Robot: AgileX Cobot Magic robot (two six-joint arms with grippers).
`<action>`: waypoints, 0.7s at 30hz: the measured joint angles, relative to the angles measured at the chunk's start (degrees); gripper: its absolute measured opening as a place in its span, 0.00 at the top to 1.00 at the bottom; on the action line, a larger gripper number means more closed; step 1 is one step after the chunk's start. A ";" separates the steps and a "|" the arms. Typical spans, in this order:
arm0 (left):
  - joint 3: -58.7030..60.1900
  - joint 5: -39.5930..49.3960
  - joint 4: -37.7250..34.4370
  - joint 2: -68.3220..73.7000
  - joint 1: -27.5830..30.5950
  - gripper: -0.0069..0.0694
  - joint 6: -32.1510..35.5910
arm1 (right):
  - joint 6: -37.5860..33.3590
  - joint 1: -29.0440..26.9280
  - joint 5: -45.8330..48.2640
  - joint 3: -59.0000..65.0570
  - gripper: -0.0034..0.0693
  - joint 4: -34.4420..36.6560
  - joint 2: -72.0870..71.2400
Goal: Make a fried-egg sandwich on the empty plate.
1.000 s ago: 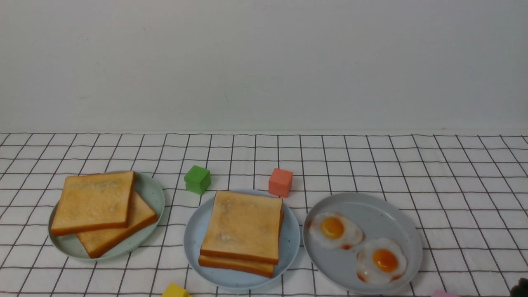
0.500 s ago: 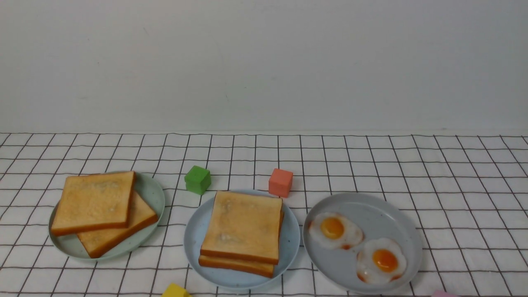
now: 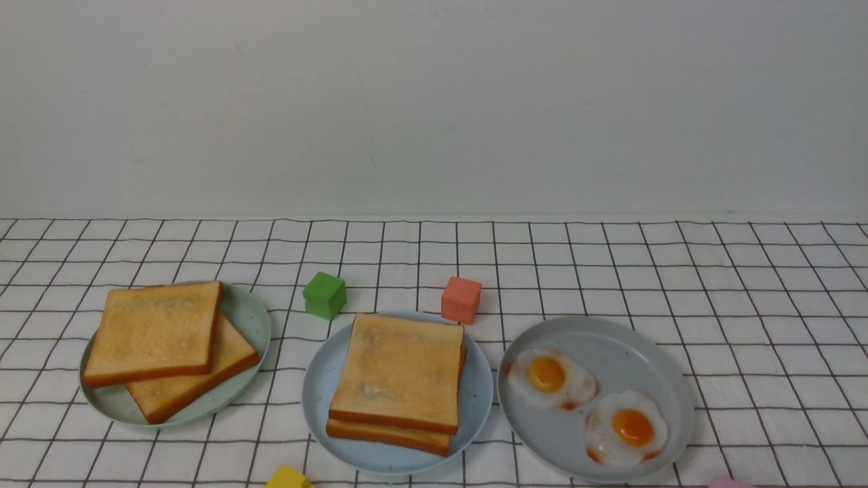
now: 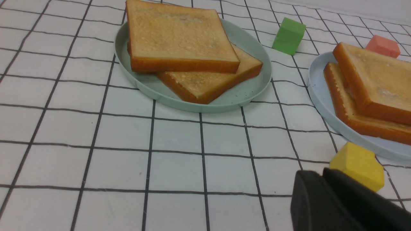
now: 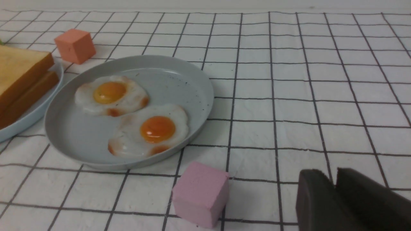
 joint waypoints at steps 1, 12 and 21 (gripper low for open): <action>0.00 0.00 0.00 0.00 0.00 0.83 0.00 | 0.20 -0.57 0.00 0.00 0.78 -0.07 0.00; 0.00 0.00 0.00 0.00 0.00 0.82 -0.04 | 0.56 -4.93 -0.05 0.00 0.77 -1.30 0.00; 0.00 0.00 0.00 0.00 0.00 0.80 -0.04 | 0.67 -4.93 -0.05 0.00 0.76 -1.30 0.00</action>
